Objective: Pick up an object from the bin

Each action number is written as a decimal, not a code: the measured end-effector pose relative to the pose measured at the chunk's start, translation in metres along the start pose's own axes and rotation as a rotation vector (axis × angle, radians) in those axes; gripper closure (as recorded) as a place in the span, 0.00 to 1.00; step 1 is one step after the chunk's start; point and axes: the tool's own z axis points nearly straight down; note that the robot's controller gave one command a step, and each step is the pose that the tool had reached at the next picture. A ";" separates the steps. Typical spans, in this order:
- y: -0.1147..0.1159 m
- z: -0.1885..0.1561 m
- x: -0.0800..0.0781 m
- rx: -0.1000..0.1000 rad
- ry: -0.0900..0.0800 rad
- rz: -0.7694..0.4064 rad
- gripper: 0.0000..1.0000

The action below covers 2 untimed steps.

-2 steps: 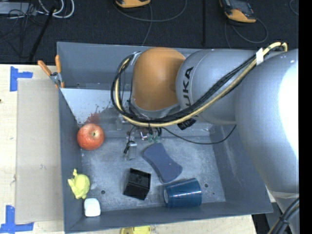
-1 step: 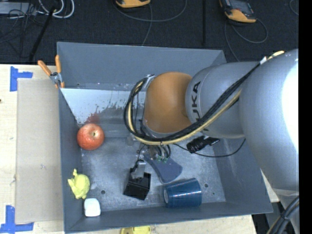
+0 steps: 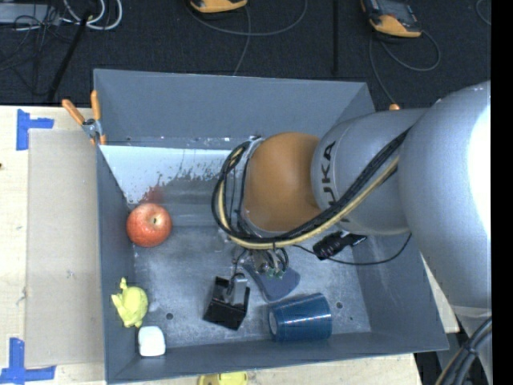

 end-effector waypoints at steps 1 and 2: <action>-0.008 0.008 0.006 -0.002 -0.005 -0.125 0.00; -0.009 0.010 0.008 -0.002 -0.003 -0.091 0.00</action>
Offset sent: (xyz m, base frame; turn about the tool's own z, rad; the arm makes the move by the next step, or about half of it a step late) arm 0.0001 -0.0158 -0.0204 0.0451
